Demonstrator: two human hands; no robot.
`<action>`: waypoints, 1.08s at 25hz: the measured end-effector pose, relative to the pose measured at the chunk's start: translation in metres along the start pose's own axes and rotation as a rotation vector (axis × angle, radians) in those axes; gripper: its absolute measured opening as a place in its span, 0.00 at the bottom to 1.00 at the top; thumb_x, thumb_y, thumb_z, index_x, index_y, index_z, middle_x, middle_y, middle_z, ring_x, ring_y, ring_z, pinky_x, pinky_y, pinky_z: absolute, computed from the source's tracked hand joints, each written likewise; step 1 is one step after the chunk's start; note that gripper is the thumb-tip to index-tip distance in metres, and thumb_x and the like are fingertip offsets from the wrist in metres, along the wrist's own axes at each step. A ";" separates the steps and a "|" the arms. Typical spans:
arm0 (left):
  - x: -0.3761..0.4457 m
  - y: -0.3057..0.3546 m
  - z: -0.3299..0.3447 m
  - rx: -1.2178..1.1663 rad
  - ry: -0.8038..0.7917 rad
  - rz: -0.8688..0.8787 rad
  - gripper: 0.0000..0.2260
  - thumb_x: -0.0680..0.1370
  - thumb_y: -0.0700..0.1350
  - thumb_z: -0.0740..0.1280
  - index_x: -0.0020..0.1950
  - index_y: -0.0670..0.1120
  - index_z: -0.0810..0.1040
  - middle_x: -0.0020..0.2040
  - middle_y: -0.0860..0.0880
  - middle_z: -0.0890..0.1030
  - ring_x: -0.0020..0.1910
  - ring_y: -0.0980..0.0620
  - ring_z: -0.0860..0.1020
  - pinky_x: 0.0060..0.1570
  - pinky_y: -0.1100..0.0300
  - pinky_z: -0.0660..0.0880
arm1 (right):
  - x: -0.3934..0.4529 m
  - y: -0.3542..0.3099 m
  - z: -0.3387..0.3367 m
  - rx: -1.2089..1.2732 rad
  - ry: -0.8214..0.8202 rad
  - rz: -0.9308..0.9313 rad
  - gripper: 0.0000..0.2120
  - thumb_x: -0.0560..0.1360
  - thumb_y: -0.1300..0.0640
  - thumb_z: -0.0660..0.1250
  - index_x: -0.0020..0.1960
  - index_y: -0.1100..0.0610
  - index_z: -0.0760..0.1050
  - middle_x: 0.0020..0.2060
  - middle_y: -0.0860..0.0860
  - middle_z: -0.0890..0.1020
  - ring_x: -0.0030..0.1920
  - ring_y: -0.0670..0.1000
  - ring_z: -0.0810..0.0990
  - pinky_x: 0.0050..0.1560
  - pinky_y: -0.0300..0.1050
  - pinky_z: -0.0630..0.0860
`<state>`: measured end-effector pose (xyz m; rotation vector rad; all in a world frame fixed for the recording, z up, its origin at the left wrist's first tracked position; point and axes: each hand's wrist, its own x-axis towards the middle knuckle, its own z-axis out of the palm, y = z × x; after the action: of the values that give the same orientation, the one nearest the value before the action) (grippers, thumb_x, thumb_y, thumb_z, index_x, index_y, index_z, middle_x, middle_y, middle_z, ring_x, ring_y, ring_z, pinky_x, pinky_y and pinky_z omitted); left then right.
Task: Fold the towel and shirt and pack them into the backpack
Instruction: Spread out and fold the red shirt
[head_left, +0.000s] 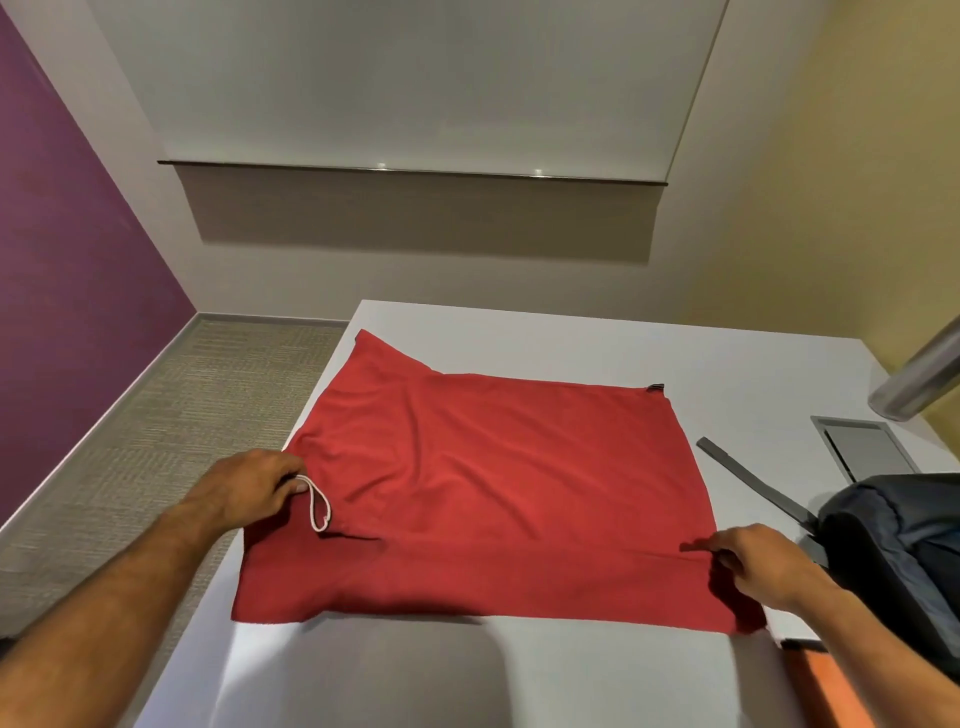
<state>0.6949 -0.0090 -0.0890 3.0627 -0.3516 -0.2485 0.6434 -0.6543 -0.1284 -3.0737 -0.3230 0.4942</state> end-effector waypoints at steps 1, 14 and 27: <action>0.009 0.002 -0.002 0.025 -0.002 -0.034 0.12 0.78 0.54 0.66 0.36 0.57 0.70 0.35 0.59 0.75 0.38 0.56 0.75 0.38 0.58 0.73 | 0.009 0.001 -0.002 0.020 0.007 -0.003 0.25 0.75 0.62 0.60 0.62 0.37 0.78 0.59 0.38 0.81 0.59 0.47 0.80 0.53 0.38 0.74; 0.096 0.000 -0.003 0.110 0.059 -0.156 0.08 0.79 0.55 0.64 0.45 0.53 0.76 0.45 0.54 0.82 0.47 0.49 0.80 0.42 0.57 0.75 | 0.079 0.015 -0.003 0.083 -0.046 0.090 0.24 0.74 0.61 0.60 0.61 0.38 0.78 0.61 0.38 0.80 0.61 0.47 0.79 0.57 0.42 0.76; 0.110 0.018 0.019 0.141 0.053 -0.169 0.10 0.79 0.57 0.63 0.47 0.51 0.78 0.48 0.52 0.82 0.50 0.48 0.81 0.45 0.56 0.75 | 0.079 -0.023 0.019 0.031 0.275 0.153 0.11 0.75 0.54 0.64 0.56 0.48 0.78 0.52 0.47 0.83 0.54 0.54 0.79 0.42 0.44 0.74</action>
<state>0.7936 -0.0523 -0.1238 3.2348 -0.1115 -0.1539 0.7060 -0.6161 -0.1699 -3.0934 -0.0733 0.0732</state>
